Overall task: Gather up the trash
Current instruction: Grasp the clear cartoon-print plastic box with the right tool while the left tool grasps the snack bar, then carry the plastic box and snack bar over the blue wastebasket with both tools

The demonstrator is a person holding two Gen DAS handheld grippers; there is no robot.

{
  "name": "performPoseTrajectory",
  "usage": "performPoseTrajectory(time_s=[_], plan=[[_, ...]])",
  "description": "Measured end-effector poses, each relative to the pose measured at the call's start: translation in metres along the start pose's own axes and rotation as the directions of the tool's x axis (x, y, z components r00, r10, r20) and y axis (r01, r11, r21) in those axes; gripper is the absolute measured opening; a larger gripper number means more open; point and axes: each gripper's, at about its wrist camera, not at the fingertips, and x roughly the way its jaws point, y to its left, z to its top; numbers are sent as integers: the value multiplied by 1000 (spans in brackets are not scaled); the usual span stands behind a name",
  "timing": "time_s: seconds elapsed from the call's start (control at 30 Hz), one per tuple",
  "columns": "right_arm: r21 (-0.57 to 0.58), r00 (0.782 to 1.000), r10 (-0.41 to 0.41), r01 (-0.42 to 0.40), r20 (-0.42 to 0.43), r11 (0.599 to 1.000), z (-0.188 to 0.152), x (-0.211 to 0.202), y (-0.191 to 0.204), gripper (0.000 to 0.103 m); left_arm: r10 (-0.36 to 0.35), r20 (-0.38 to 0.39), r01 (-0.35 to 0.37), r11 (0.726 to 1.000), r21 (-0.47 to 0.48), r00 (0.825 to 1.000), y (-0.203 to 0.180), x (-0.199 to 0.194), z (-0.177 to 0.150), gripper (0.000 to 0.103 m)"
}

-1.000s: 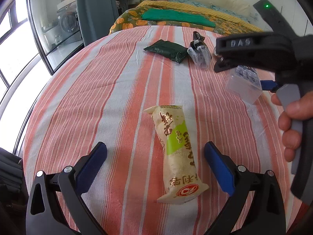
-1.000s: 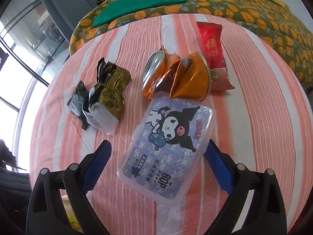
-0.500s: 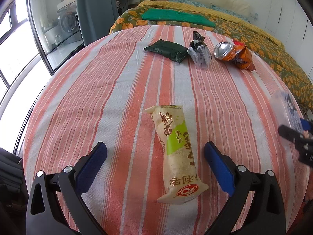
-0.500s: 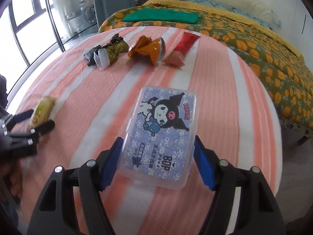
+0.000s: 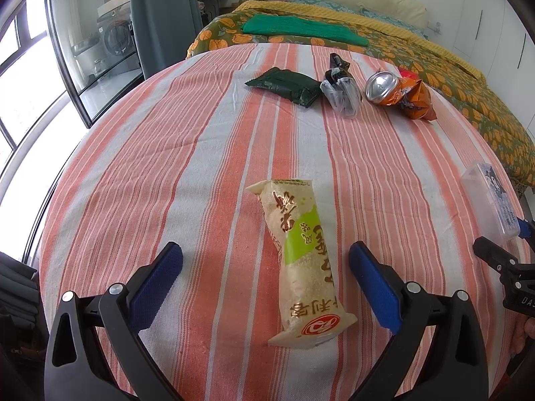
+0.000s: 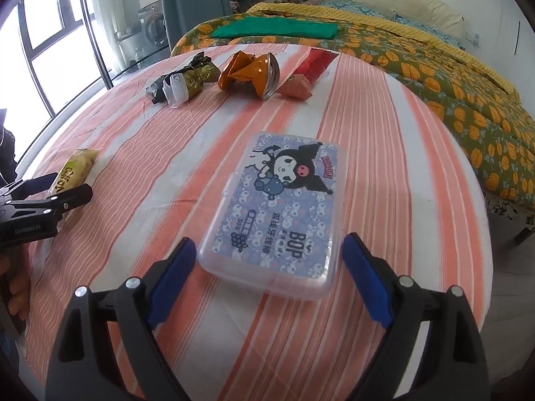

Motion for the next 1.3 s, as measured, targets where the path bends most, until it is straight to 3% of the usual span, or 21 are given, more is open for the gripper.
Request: performPoseTrajectory(time_s=[0.27, 0.37, 0.47, 0.67, 0.77, 0.87, 0.9, 0.93, 0.97, 1.03, 1.13, 1.3], plan=[[1, 1000, 1, -1, 1, 1000, 0, 0, 0, 87, -17, 3, 17, 1000, -3, 1000, 2, -1, 0, 97], [18, 999, 30, -30, 11, 999, -1, -2, -3, 88, -120, 30, 121, 992, -36, 992, 15, -7, -2, 97], [87, 992, 120, -122, 33, 989, -2, -9, -19, 88, -232, 58, 236, 968, -80, 971, 32, -14, -6, 97], [151, 986, 163, -157, -29, 976, 14, -26, -28, 88, -224, 21, 224, 975, 8, 974, 14, -18, -7, 97], [126, 985, 141, -127, -102, 984, 30, -18, -13, 88, -171, -3, 171, 984, 58, 985, -1, -12, -4, 85], [52, 991, 33, -26, -130, 998, 36, -6, -1, 87, -114, -4, 113, 989, 90, 994, -9, -10, -2, 73], [48, 991, 12, -6, -132, 999, 37, -4, -1, 86, -106, -4, 105, 990, 95, 994, -9, -11, -2, 65], [47, 991, -8, 15, -132, 999, 38, -3, -1, 66, -98, -3, 98, 990, 99, 995, -9, -12, -2, 55], [49, 991, -17, 23, -133, 999, 37, -3, -3, 63, -95, -2, 94, 990, 101, 996, -9, -13, -1, 48], [69, 992, -10, 18, -122, 997, 33, -8, -10, 63, -109, 0, 108, 989, 102, 994, -7, -15, -3, 23], [98, 995, 28, -18, -96, 995, 21, -21, -26, 63, -139, 6, 138, 986, 89, 990, -8, -20, -6, 18], [230, 985, 168, -155, -39, 961, 1, -44, -68, 63, -243, 3, 242, 965, 105, 970, -40, -34, -14, 18]])
